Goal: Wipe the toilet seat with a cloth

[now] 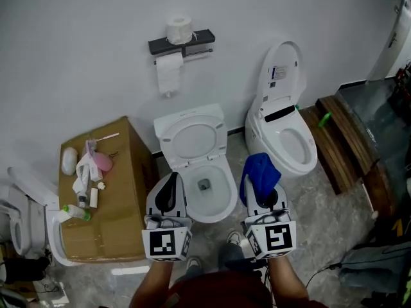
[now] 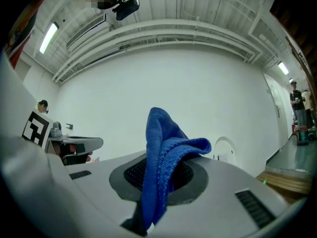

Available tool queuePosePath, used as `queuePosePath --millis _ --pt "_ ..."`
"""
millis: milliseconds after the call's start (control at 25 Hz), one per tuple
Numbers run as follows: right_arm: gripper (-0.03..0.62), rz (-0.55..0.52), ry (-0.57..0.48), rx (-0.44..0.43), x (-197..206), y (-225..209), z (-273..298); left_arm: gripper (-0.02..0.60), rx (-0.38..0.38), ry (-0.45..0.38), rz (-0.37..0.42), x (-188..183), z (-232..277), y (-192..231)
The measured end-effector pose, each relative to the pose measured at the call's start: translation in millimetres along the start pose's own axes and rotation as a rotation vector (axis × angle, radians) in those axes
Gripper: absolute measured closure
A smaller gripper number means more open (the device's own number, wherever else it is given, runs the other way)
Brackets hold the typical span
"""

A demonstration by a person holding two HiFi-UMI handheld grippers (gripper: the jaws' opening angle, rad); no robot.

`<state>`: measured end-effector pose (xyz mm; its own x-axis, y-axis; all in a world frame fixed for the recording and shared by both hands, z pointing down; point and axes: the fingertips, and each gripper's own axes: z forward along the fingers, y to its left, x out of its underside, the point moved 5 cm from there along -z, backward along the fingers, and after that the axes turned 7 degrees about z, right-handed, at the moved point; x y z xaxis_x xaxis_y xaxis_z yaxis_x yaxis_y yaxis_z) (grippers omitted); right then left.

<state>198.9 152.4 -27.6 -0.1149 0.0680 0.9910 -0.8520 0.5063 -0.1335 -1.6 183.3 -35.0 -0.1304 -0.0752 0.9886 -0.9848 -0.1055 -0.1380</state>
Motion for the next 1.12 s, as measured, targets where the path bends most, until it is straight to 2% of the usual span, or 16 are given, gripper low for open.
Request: queuePosePath --millis 280,480,640,920,1120 --pt "0.528 0.017 0.021 -0.069 8.0 -60.2 51.3 0.566 -0.083 0.016 0.021 11.4 60.8 -21.5" --pt "0.528 0.004 0.048 -0.092 19.8 -62.5 82.3 0.566 -0.123 0.014 0.015 25.4 82.2 -8.2" --pt "0.528 -0.011 0.083 -0.079 39.9 -55.8 104.4 0.566 -0.119 0.012 0.003 44.7 92.6 8.7" --pt "0.528 0.011 0.135 -0.063 96.7 -50.5 150.9 0.566 -0.119 0.038 -0.006 101.1 113.4 35.2" --pt "0.528 -0.001 0.172 -0.050 167.6 -53.6 185.7 0.566 -0.125 0.061 -0.042 168.9 132.4 49.9"
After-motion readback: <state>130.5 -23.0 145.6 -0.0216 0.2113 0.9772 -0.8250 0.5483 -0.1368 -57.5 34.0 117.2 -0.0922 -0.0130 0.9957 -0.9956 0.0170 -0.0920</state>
